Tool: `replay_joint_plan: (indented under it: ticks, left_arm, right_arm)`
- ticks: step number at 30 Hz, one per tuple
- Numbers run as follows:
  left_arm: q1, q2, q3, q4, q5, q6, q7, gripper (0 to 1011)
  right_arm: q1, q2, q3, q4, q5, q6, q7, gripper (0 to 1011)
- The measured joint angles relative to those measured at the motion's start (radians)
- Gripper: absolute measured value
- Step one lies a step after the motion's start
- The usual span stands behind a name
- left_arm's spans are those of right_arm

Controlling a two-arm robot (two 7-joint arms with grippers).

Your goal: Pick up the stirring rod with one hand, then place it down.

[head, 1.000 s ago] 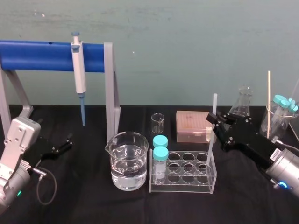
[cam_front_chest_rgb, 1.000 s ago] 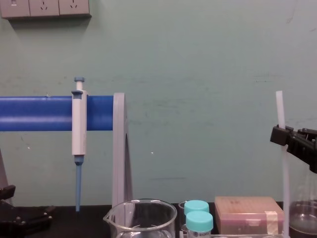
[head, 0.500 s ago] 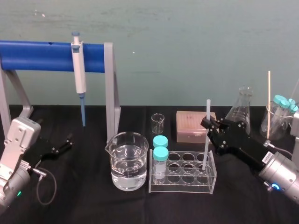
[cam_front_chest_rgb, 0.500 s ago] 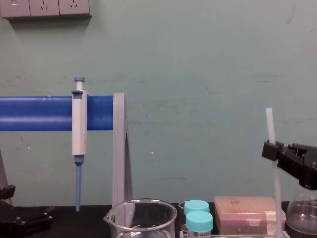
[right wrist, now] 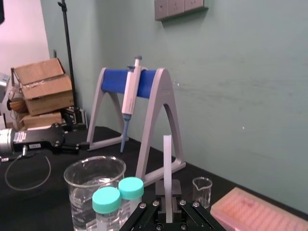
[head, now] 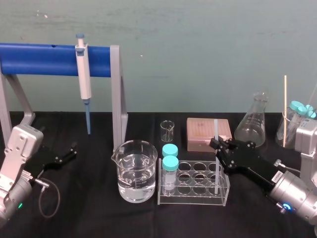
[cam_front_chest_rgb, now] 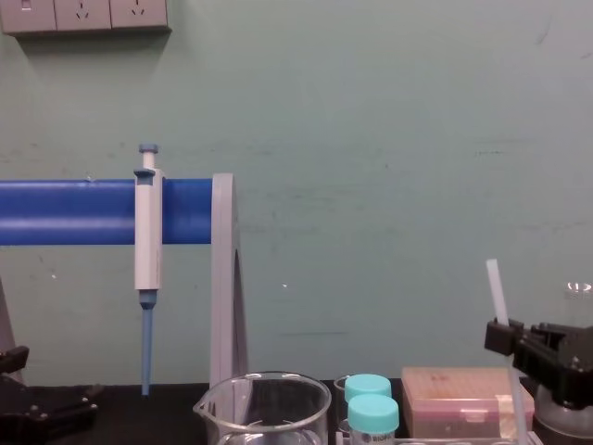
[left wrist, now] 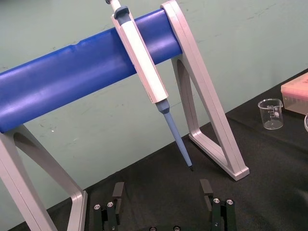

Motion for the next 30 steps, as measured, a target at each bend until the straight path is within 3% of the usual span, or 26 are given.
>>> replay_joint_plan:
  ticks: [22,30]
  left_arm:
    - [0.0,0.0,0.0,0.0,0.0,0.0,0.0,1000]
    - [0.0,0.0,0.0,0.0,0.0,0.0,0.0,1000]
  right_arm:
    - [0.003,-0.005,-0.006,0.014,-0.01,0.013,-0.007,72]
    - [0.002,-0.004,-0.006,0.013,-0.01,0.012,-0.007,276]
